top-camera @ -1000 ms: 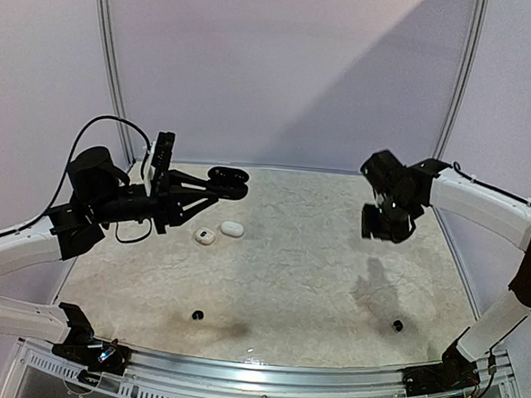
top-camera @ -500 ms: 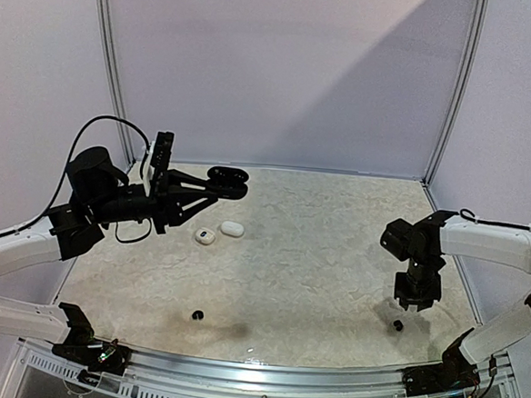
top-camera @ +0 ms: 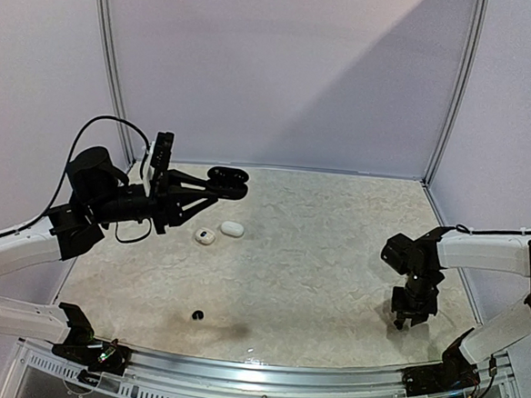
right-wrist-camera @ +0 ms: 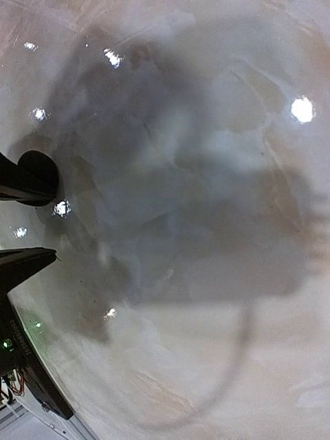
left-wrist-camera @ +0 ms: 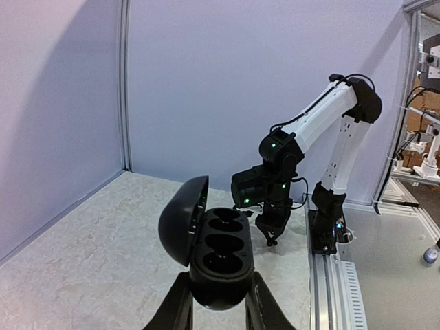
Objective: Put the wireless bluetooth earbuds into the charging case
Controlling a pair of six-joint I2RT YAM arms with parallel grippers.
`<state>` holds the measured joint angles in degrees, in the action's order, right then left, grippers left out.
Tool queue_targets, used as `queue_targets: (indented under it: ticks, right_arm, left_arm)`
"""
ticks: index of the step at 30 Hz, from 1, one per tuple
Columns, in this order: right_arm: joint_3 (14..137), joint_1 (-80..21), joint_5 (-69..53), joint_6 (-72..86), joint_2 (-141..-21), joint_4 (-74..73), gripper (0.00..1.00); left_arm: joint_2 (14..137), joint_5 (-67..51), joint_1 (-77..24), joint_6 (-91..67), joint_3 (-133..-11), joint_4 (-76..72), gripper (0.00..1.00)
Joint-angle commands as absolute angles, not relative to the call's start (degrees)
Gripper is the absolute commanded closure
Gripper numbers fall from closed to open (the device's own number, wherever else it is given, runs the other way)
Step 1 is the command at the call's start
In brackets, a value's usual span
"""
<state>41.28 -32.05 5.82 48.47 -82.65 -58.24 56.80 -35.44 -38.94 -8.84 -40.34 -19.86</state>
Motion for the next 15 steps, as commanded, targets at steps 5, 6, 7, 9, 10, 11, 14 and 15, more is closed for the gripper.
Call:
queue_targets:
  ticks: [5, 6, 7, 9, 10, 11, 14, 15]
  right_arm:
    - [40.0, -32.1, -2.6, 46.1, -82.7, -50.7, 0.79]
    - [39.9, -32.2, -3.2, 46.2, -82.3, -50.4, 0.79]
    - [39.8, -32.2, -3.6, 46.3, -81.8, -49.9, 0.8]
    - [39.6, -32.2, -5.1, 46.5, -81.0, -49.0, 0.8]
    - [39.5, -32.4, -5.8, 46.5, -80.7, -48.5, 0.81]
    - [39.5, -32.8, -6.4, 46.5, -80.5, -48.2, 0.82]
    - [39.5, -33.7, -7.7, 46.7, -80.7, -48.3, 0.83]
    - [39.5, -34.0, -8.2, 46.6, -81.2, -48.1, 0.83]
  left_arm:
    - [56.7, -35.9, -38.7, -7.7, -40.8, -19.8, 1.0]
    - [56.7, -35.9, -38.7, -7.6, -40.7, -19.8, 1.0]
    - [56.7, -35.9, -38.7, -7.6, -40.7, -19.8, 1.0]
    - [56.8, -35.9, -38.7, -7.4, -40.7, -19.8, 1.0]
    - [56.8, -35.9, -38.7, -7.3, -40.7, -19.8, 1.0]
    - [56.8, -35.9, -38.7, -7.3, -40.7, -19.8, 1.0]
    - [56.9, -35.9, -38.7, -7.2, -40.7, -19.8, 1.0]
    - [56.9, -35.9, -38.7, -7.2, -40.7, -19.8, 1.0]
